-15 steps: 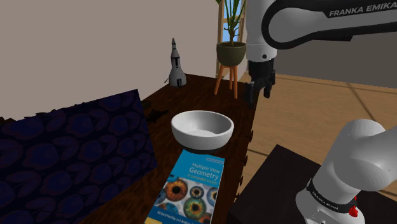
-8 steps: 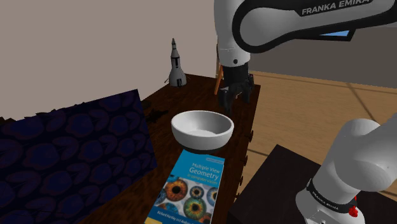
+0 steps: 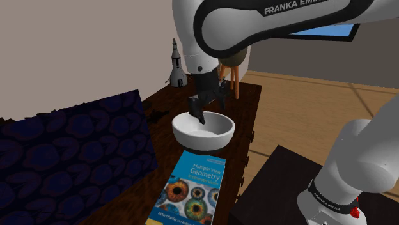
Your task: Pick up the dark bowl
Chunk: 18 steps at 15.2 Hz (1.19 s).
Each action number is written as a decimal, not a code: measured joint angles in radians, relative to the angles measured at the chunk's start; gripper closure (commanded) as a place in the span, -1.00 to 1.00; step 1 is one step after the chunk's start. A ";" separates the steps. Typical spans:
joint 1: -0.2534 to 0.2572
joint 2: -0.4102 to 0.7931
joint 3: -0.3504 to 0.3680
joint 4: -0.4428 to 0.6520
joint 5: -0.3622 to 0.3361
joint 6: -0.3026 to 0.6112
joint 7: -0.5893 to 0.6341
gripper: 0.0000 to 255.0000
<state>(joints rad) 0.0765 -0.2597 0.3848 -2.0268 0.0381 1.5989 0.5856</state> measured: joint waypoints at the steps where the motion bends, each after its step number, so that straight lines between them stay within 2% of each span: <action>1: 0.002 0.041 0.016 0.033 -0.009 0.003 0.025 -1.00; 9: 0.070 0.359 0.120 0.350 -0.113 -0.049 0.238 -1.00; 13: 0.077 0.386 0.123 0.343 -0.124 -0.020 0.255 -1.00; 17: 0.075 0.385 0.122 0.291 -0.124 0.031 0.257 -1.00; 18: 0.075 0.386 0.122 0.287 -0.125 0.036 0.257 1.00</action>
<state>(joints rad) 0.1520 0.1267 0.5069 -1.7397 -0.0865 1.6346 0.8431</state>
